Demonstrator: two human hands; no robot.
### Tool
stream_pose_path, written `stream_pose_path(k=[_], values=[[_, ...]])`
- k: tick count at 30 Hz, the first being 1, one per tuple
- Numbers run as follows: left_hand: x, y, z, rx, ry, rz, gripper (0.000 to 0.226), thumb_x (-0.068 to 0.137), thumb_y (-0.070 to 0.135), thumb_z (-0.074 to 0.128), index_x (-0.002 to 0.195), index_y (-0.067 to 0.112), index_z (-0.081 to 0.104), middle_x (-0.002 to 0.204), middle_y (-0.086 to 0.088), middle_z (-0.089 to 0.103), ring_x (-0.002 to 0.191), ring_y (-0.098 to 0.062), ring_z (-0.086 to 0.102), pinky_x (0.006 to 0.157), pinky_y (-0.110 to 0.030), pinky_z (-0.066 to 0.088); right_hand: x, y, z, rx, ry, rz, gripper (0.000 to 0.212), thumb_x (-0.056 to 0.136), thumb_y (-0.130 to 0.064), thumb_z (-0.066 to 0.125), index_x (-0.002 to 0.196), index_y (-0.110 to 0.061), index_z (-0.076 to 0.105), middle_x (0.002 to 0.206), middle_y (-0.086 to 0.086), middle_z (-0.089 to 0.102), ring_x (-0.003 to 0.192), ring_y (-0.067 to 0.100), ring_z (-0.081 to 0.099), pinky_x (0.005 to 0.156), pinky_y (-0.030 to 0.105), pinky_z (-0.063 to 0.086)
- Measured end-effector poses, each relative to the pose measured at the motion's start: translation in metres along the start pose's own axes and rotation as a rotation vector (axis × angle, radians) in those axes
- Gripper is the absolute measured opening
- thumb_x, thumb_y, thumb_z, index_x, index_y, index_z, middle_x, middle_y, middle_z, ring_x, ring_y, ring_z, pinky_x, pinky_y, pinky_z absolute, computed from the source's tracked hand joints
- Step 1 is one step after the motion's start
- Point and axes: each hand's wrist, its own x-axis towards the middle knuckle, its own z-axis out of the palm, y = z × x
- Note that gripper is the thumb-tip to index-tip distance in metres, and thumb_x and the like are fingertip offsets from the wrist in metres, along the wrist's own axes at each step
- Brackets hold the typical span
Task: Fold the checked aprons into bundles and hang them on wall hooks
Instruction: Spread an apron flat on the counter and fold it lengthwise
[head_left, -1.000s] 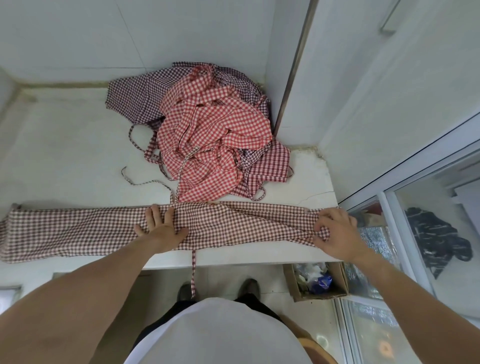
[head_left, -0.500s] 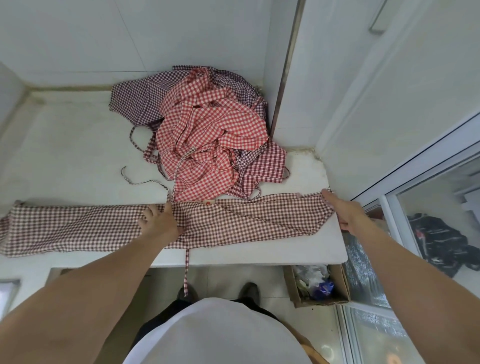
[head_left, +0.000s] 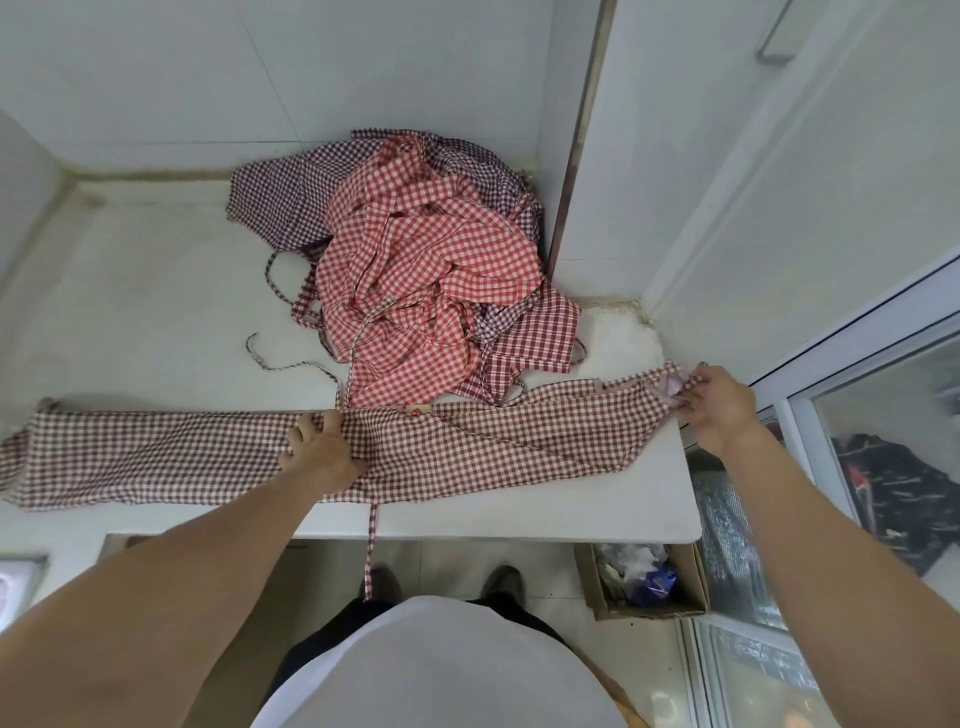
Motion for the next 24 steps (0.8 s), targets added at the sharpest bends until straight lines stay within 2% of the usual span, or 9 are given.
stream_pose_path(k=[2,4,7,10,12,16,20,22,24], values=[[0.001,0.000,-0.001,0.016,-0.002,0.001,0.095,0.087,0.043,0.070,0.153,0.021,0.007,0.159,-0.016,0.002,0.148,-0.037,0.008,0.118,-0.057,0.020,0.000,-0.002,-0.002,0.063,-0.097,0.029,0.017,0.101,-0.012,0.049,0.097,-0.002,0.062,0.104,0.018,0.065,0.081,0.024,0.064,0.071,0.036,0.052],[0.001,0.000,-0.001,0.019,-0.007,-0.001,0.094,0.086,0.044,0.070,0.153,0.022,0.007,0.159,-0.016,0.003,0.147,-0.037,0.009,0.118,-0.057,0.020,-0.004,-0.007,0.001,0.026,-0.208,0.095,0.020,0.103,-0.021,0.049,0.101,-0.006,0.063,0.105,0.012,0.068,0.089,0.024,0.065,0.074,0.038,0.053],[0.001,0.001,-0.001,0.017,-0.011,0.006,0.094,0.086,0.043,0.070,0.152,0.022,0.007,0.158,-0.015,0.003,0.147,-0.036,0.009,0.118,-0.057,0.021,-0.008,-0.014,0.004,-0.102,-0.352,0.181,0.026,0.095,-0.029,0.063,0.108,-0.008,0.068,0.104,0.008,0.072,0.096,0.023,0.067,0.080,0.037,0.053],[0.001,0.001,-0.003,0.041,-0.010,0.006,0.093,0.087,0.044,0.069,0.152,0.022,0.007,0.158,-0.016,0.003,0.147,-0.037,0.010,0.117,-0.057,0.022,-0.005,-0.021,0.005,-0.125,-0.320,0.159,0.016,0.096,-0.020,0.060,0.092,-0.007,0.068,0.095,0.006,0.067,0.086,0.019,0.064,0.075,0.033,0.052],[0.001,0.001,-0.004,0.046,-0.012,0.000,0.092,0.087,0.045,0.069,0.152,0.022,0.007,0.158,-0.015,0.004,0.147,-0.036,0.009,0.117,-0.056,0.022,-0.002,-0.025,0.003,-0.062,-0.284,0.130,0.022,0.102,-0.018,0.051,0.086,-0.009,0.064,0.090,0.005,0.062,0.083,0.018,0.060,0.077,0.032,0.050],[0.002,0.001,-0.004,0.049,-0.022,0.002,0.092,0.087,0.046,0.068,0.151,0.023,0.006,0.158,-0.016,0.002,0.147,-0.037,0.008,0.118,-0.056,0.021,0.011,-0.041,-0.006,0.107,-0.189,0.153,0.022,0.105,-0.015,0.043,0.092,-0.013,0.061,0.086,0.003,0.058,0.081,0.015,0.058,0.076,0.030,0.057],[0.002,0.000,-0.004,0.049,-0.025,0.000,0.092,0.088,0.045,0.068,0.152,0.022,0.005,0.158,-0.016,0.001,0.147,-0.037,0.008,0.118,-0.056,0.021,0.018,-0.059,-0.016,0.137,-0.150,0.162,0.024,0.104,-0.008,0.039,0.094,-0.015,0.059,0.070,-0.003,0.046,0.062,0.009,0.042,0.083,0.028,0.047],[0.002,0.000,-0.004,0.047,-0.026,0.005,0.091,0.088,0.044,0.068,0.152,0.022,0.006,0.158,-0.016,0.002,0.147,-0.037,0.008,0.118,-0.057,0.020,0.019,-0.070,-0.020,0.138,-0.152,0.139,0.025,0.103,-0.005,0.038,0.091,-0.015,0.057,0.061,-0.003,0.043,0.057,0.009,0.038,0.078,0.026,0.047],[0.002,0.001,-0.004,0.044,-0.029,0.007,0.091,0.088,0.044,0.068,0.152,0.022,0.006,0.158,-0.017,0.001,0.147,-0.038,0.007,0.118,-0.057,0.019,0.022,-0.085,-0.024,0.216,-0.115,0.093,0.025,0.102,-0.002,0.037,0.085,-0.014,0.052,0.055,-0.002,0.043,0.055,0.010,0.039,0.066,0.026,0.050]])
